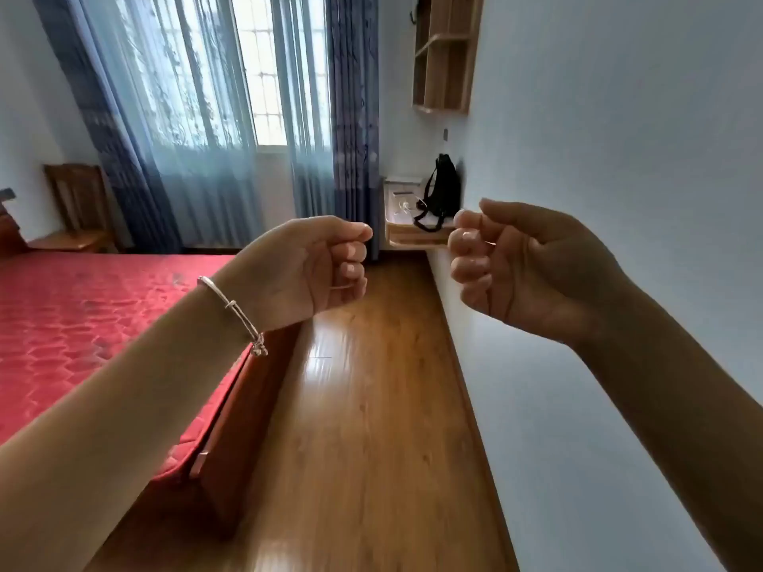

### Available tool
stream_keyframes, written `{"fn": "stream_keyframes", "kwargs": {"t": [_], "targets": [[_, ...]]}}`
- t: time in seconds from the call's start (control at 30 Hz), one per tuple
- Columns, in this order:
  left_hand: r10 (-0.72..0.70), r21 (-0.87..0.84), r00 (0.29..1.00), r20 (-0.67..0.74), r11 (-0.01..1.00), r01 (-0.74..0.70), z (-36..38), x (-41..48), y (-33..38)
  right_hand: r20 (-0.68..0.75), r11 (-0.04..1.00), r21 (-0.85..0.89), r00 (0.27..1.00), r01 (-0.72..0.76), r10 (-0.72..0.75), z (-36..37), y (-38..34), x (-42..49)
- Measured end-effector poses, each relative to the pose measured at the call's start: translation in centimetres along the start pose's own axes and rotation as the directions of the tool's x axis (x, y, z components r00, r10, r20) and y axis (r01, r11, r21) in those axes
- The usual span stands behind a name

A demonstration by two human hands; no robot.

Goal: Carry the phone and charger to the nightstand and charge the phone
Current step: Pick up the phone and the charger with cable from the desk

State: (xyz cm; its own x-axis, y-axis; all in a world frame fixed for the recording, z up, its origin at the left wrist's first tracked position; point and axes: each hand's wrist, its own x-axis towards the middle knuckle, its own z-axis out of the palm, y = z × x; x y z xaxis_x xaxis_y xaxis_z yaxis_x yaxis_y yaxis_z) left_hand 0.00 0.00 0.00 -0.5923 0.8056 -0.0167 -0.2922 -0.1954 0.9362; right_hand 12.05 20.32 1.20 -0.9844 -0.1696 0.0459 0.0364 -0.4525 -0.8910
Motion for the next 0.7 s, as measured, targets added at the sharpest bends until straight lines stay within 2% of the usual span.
{"fn": "stream_keyframes", "kwargs": {"t": [0.17,0.27,0.37,0.47,0.7], "targets": [[-0.099,-0.069,0.995,-0.026,0.993,0.097,-2.6,2.5,-5.6,-0.005,0.989,0.095,0.994,-0.112,0.113,-3.8,5.6,1.4],[-0.212,-0.125,0.976,-0.054,0.971,0.204,-3.8,3.4,-10.1,-0.071,0.961,0.158,0.968,-0.227,0.241,-6.2,10.0,1.3],[-0.286,-0.198,0.955,-0.072,0.943,0.268,-4.9,4.1,-13.1,-0.118,0.946,0.161,0.946,-0.281,0.301,-8.7,12.8,1.5],[-0.321,-0.273,0.937,-0.134,0.921,0.277,-5.9,4.6,-15.1,-0.166,0.933,0.195,0.928,-0.302,0.335,-10.8,14.6,1.6],[-0.346,-0.307,0.908,-0.235,0.913,0.268,-7.5,6.0,-17.8,-0.110,0.878,0.287,0.898,-0.382,0.427,-13.3,16.7,4.1]]}}
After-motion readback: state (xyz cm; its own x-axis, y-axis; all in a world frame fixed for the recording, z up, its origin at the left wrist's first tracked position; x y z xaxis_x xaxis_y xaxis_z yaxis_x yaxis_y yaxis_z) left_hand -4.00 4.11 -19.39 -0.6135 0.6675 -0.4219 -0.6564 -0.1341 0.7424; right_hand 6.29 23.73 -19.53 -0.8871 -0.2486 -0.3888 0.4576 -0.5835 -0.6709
